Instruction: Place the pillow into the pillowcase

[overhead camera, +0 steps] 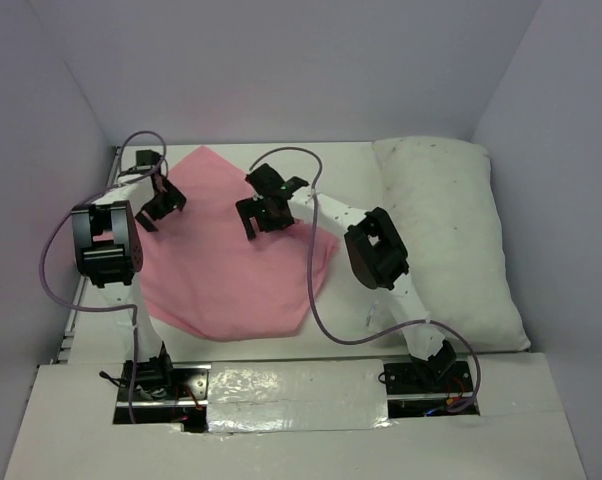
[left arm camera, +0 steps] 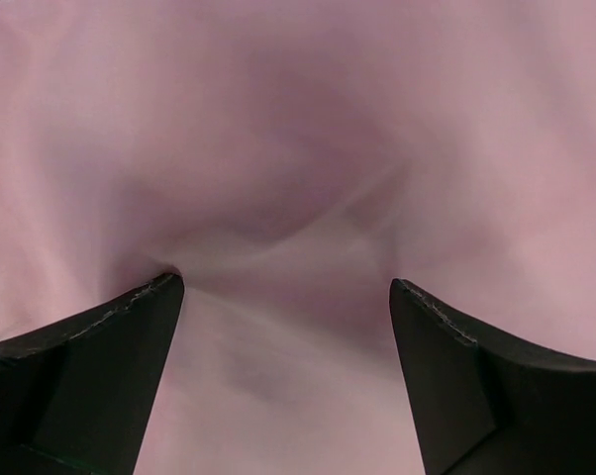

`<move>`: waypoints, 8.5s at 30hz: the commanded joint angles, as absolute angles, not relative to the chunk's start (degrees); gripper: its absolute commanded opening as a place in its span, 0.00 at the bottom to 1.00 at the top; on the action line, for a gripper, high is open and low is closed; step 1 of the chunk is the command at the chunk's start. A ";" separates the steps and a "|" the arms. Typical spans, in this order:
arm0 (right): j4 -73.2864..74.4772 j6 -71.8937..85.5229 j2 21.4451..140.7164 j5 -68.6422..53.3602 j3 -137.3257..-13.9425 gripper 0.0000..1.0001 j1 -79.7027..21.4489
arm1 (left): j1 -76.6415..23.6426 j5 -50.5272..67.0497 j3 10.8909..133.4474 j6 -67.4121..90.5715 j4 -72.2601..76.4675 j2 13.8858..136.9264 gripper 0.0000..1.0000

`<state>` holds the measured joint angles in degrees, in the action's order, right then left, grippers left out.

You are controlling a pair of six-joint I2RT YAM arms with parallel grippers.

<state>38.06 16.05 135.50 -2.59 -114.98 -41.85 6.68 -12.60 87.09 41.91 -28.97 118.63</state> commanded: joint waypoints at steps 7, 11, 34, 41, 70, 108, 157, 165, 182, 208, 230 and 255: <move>32.61 13.71 121.66 -5.63 -113.04 0.96 -40.53 | 8.88 -16.95 87.70 45.09 -36.81 114.53 0.99; 31.46 15.64 112.26 -4.57 -103.04 0.97 -32.38 | 2.84 -20.30 93.07 40.61 -37.71 112.50 0.99; 34.98 17.14 129.29 0.53 -111.36 0.87 -24.43 | -14.77 -16.26 124.36 35.24 -45.18 136.75 0.99; 31.20 16.70 128.76 -1.40 -108.28 0.82 -24.52 | -15.64 -16.43 124.72 36.74 -44.21 141.06 0.99; 43.33 27.42 88.34 30.84 -88.24 0.15 -33.74 | -15.38 -26.54 100.03 32.35 -21.30 102.43 0.00; 19.08 23.73 141.24 -8.61 -124.91 0.76 -36.74 | -17.58 -13.36 59.50 37.18 -26.72 85.43 0.00; 27.77 29.62 103.12 11.93 -83.06 0.00 -31.82 | -17.75 -24.69 71.97 34.71 -30.59 81.04 0.00; 31.29 28.83 77.38 20.21 -81.48 0.00 -33.66 | -17.67 -30.75 82.17 37.44 -28.13 73.76 0.00; 12.49 6.00 57.65 43.75 -96.85 0.00 -62.12 | -17.75 -24.97 79.98 31.30 2.45 42.46 0.00; 38.12 24.71 120.54 -2.09 -129.58 0.37 -18.20 | -14.86 -20.38 100.01 29.73 -10.27 100.03 0.99; 36.74 8.72 127.94 -2.03 -122.06 0.97 -44.02 | 11.42 -22.68 68.74 47.81 -41.74 78.14 0.99; 33.83 21.18 108.12 2.10 -71.81 0.78 -34.74 | 17.22 -20.04 63.03 48.25 -43.85 77.61 0.99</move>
